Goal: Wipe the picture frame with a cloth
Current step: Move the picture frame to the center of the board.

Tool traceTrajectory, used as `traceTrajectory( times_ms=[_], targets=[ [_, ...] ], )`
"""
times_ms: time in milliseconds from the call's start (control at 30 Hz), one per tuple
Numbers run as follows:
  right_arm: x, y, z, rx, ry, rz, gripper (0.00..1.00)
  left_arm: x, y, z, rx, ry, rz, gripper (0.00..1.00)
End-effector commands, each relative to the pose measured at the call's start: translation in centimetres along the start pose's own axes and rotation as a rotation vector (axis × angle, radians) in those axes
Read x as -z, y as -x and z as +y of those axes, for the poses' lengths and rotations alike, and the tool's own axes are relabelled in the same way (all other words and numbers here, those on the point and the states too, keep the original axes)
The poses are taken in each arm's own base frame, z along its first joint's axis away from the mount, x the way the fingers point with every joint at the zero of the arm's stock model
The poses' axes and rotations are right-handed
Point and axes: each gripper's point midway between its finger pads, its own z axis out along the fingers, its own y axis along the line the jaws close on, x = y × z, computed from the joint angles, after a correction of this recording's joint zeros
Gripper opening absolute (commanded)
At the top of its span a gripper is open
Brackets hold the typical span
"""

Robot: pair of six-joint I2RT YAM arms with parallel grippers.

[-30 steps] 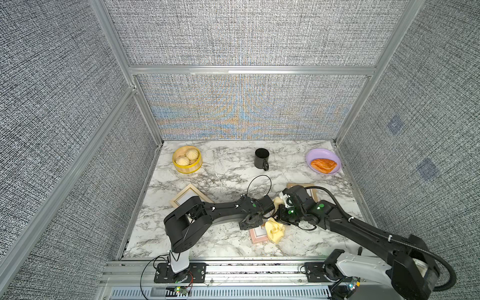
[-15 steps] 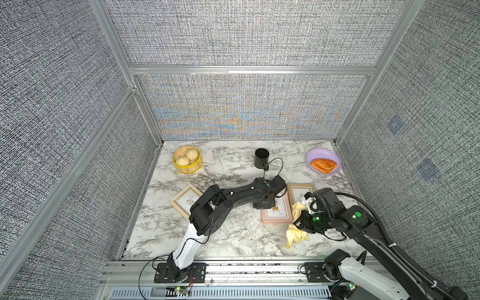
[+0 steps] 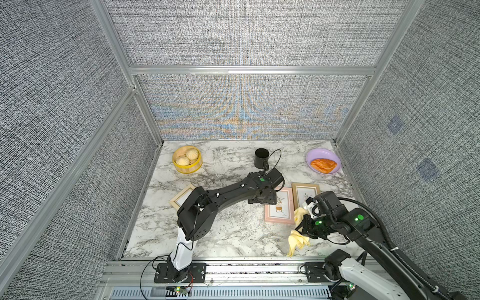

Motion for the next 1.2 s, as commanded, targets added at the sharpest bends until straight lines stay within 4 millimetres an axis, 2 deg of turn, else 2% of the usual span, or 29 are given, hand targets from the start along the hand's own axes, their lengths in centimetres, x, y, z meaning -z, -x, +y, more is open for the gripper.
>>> traceTrajectory(
  times_ms=[0,133,300,400,500,600,800,1000,1167],
  targets=[
    [0.3,0.2,1.4,0.033,0.048,0.017,0.00,3.0,-0.4,4.2,0.030,0.095,-0.028,0.85],
    [0.2,0.4,2.4,0.045,0.078,0.021,0.00,4.7,-2.2,12.0,0.210,0.187,-0.028,0.84],
    [-0.5,0.7,3.4,0.061,0.105,0.029,0.00,7.4,-3.9,22.3,0.401,0.386,-0.045,0.83],
    [-0.8,0.8,4.1,0.082,0.110,0.039,0.00,8.1,-4.7,26.6,0.508,0.423,-0.050,0.83],
    [-1.1,0.9,4.7,0.100,0.113,0.044,0.00,8.3,-5.4,30.1,0.611,0.430,-0.074,0.82],
    [-1.5,1.0,5.2,0.109,0.116,0.049,0.00,7.7,-5.6,32.3,0.678,0.419,-0.080,0.79],
    [-2.0,0.8,5.9,0.126,0.116,0.062,0.00,6.0,-5.3,35.1,0.758,0.408,-0.066,0.70],
    [-2.0,0.9,6.1,0.128,0.113,0.060,0.00,4.8,-5.1,37.2,0.828,0.377,-0.060,0.66],
    [-2.2,1.0,6.2,0.126,0.111,0.062,0.00,3.1,-5.3,37.5,0.838,0.350,-0.028,0.64]
  ],
)
